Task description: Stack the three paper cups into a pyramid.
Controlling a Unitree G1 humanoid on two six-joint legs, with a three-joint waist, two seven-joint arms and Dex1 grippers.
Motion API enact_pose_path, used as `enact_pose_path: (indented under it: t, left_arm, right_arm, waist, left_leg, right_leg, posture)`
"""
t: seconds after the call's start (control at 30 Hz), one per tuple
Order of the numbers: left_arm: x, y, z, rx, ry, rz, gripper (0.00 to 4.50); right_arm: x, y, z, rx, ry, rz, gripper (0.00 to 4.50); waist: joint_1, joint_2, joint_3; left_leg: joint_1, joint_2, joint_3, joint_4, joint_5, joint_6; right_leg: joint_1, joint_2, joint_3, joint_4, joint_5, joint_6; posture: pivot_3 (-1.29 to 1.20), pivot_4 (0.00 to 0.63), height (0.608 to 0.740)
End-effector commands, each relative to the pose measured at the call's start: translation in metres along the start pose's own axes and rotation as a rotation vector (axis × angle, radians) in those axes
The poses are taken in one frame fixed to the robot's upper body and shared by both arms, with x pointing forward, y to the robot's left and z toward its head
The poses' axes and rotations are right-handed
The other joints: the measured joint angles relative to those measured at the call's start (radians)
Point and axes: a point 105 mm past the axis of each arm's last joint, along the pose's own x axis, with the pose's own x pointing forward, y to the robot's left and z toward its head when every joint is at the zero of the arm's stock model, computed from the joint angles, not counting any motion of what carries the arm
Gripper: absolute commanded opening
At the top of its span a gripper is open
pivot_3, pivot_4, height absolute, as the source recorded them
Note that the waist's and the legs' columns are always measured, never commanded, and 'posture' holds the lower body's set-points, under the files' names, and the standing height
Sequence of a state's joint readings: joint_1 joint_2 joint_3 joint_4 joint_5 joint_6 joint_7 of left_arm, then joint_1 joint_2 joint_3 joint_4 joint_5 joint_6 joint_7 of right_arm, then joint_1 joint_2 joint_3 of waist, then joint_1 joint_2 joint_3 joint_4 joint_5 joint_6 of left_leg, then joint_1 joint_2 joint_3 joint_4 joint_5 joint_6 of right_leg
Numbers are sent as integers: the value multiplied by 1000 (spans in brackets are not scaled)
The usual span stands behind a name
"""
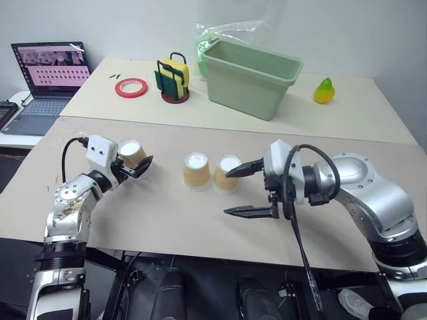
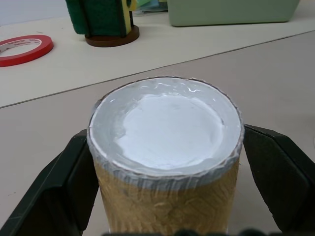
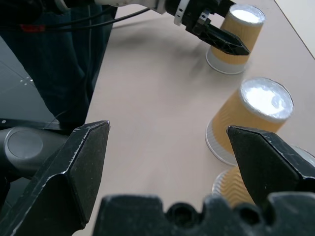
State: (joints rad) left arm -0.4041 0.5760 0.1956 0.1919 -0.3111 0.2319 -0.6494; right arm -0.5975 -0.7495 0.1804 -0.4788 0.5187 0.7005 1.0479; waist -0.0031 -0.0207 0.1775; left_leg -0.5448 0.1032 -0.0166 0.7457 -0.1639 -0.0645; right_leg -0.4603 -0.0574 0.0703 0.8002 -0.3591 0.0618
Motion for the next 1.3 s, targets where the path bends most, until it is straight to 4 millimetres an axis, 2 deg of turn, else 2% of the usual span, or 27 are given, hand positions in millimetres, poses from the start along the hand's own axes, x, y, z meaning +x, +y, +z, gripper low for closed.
enact_pose_path:
  t: [0.03,0.17,0.27,0.37,0.5,0.6,0.67,0.8,0.97,1.3]
  left_arm:
    - [2,-1,15,38,-53,-10,3666]
    - [2,-2,14,45,-50,-12,2331]
    - [2,-1,16,54,-55,-7,2224]
    - [6,-4,34,81,-101,-14,2224]
    - [17,-22,80,106,-208,-104,2224]
    - [24,-34,136,38,-326,-226,2224]
    - [25,-41,165,-21,-368,-321,2224]
    - [23,-61,192,-137,-362,-579,2224]
    - [34,-84,196,-223,-297,-792,2224]
    - [51,-118,158,-130,-97,-1049,2224]
  right_arm:
    - [-5,-4,0,-16,11,-39,4500]
    - [-5,-6,-4,-10,18,-51,4500]
    - [-6,-8,-7,-5,26,-65,4500]
    - [-6,-12,-13,0,45,-92,4500]
    - [-12,-22,-22,15,78,-152,4500]
    - [-19,-25,-29,30,99,-194,4500]
    - [-22,-25,-31,36,103,-214,4500]
    - [-26,-26,-34,46,106,-251,4500]
    - [-28,-25,-36,52,110,-292,4500]
    - [-36,-22,-39,58,120,-384,4500]
  waist:
    - [-1,0,0]
    - [-2,0,0]
    - [-2,0,0]
    - [-1,0,0]
    - [8,-1,1]
    - [14,-3,2]
    - [15,-4,3]
    - [0,-4,3]
    - [-14,-4,3]
    - [-12,-4,5]
  left_leg:
    - [0,0,0,0,0,0]
    - [0,0,0,0,0,0]
    - [0,0,0,0,0,0]
    - [0,0,0,0,0,0]
    - [0,0,-1,1,0,0]
    - [-1,-1,-1,0,0,0]
    - [-2,-1,-3,1,1,-1]
    - [-1,-2,-3,0,1,-1]
    - [0,-2,-4,0,1,0]
    - [-1,-2,-4,0,1,0]
  right_leg:
    - [0,0,0,0,0,0]
    - [0,0,0,0,0,0]
    - [0,0,0,0,0,0]
    - [0,0,0,0,0,0]
    - [1,0,-1,0,0,1]
    - [1,0,-1,-1,0,1]
    - [1,0,-2,-1,0,1]
    - [2,0,-2,-2,0,1]
    - [2,1,-2,1,0,1]
    - [1,1,-2,1,0,1]
  posture:
    - [0,150,656]
    - [0,150,656]
    - [0,150,656]
    - [0,150,656]
    - [0,150,656]
    - [0,150,656]
    - [0,150,656]
    - [0,150,656]
    - [0,150,656]
    - [0,150,656]
